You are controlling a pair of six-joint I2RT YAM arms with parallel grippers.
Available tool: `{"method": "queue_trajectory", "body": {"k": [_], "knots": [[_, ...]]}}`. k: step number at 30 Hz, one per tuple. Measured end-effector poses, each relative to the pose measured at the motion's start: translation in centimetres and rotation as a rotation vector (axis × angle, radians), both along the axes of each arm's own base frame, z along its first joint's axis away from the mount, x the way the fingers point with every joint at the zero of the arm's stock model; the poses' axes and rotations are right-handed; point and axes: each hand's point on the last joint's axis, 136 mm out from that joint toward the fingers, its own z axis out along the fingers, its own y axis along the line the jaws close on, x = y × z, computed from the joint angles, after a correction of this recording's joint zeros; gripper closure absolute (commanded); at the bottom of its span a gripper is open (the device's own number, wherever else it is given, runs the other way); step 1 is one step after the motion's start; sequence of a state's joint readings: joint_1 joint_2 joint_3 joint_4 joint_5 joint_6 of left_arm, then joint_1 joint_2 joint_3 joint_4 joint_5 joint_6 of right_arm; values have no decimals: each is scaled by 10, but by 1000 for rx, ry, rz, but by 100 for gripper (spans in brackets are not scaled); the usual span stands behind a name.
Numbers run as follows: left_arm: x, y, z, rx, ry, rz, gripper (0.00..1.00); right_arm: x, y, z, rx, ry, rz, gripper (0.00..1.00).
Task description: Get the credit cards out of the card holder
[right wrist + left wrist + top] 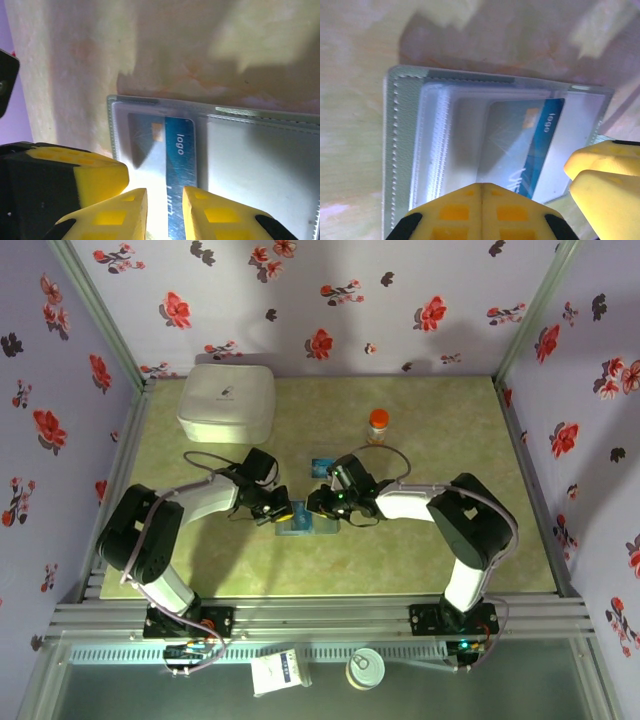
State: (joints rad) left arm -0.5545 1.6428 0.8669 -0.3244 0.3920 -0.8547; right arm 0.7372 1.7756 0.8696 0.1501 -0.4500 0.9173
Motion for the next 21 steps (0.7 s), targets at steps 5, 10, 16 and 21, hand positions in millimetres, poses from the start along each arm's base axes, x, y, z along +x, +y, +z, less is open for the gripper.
{"method": "queue_trajectory", "body": {"k": [5, 10, 16, 21], "knots": [[0, 2, -4, 16, 3, -1, 98, -1, -1, -10, -12, 18, 3, 75], [0, 2, -4, 17, 1, -7, 98, -4, 1, -14, -4, 32, 15, 75], [0, 2, -4, 18, -1, -11, 98, -4, 6, -10, 25, 34, 27, 79], [0, 2, -4, 18, -2, -13, 98, -4, 8, -8, 40, 28, 30, 83]]}}
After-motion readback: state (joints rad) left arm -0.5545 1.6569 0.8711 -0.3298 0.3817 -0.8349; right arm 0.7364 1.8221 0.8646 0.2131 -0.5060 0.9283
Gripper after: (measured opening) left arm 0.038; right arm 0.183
